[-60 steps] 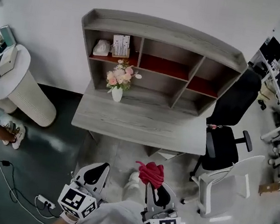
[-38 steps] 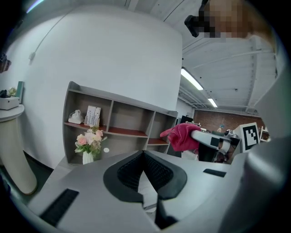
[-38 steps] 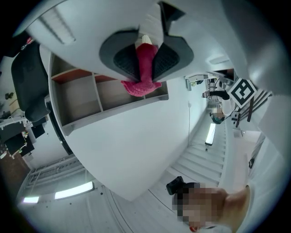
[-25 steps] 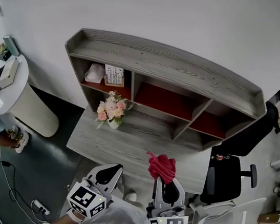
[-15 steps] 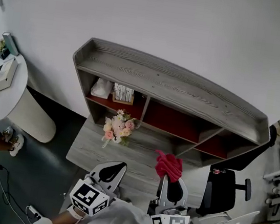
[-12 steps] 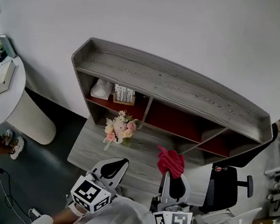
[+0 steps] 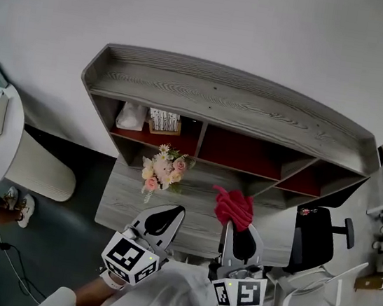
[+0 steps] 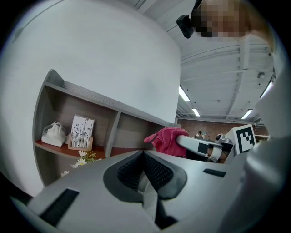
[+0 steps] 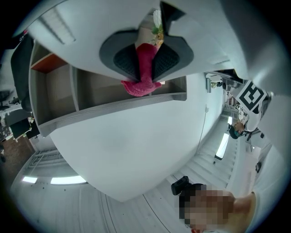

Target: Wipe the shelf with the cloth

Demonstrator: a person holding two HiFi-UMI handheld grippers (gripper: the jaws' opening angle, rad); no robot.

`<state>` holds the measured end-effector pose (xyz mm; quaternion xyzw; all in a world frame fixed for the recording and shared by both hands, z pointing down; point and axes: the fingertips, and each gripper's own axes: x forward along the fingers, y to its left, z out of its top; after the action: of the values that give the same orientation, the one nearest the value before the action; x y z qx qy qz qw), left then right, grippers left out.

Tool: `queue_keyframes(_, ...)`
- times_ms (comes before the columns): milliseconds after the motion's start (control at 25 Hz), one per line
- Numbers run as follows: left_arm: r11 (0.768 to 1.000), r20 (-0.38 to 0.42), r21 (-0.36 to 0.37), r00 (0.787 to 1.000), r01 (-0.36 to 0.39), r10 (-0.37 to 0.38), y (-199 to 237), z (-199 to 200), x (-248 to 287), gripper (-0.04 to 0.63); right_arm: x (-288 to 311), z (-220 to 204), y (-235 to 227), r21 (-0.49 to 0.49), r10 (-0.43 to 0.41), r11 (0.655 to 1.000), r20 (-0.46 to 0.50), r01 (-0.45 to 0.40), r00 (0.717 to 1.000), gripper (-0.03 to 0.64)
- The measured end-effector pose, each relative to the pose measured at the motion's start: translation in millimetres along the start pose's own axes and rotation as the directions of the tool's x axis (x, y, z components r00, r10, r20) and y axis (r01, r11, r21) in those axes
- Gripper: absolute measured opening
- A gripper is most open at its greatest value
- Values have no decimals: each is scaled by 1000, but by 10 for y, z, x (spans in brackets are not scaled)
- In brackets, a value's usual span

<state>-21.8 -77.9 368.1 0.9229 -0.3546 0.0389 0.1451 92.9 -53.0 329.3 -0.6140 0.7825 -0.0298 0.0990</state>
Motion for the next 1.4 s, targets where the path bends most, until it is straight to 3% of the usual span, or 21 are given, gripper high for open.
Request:
queue_keyframes(400,999,32,31,999,15,-16,20,150,48,6,248,-57,-134,-13,21,1000,8,-20,1000,86)
queue_keyframes(520,1000,35,-8,999,25,-25,85,179,89,6,438,-74,-146,-26,32,999,12,-32,999,86)
queue_keyframes(840,1000,37,11,999,-21,20,278,279,315,6,1017,-115,-201,-65,71,995,2,-71,997,86)
queue_keyframes(1400,1000,17,8,999,-28,28,447,288,607,6,1959,-114,-303,-124,138,983,37,-132,990,86)
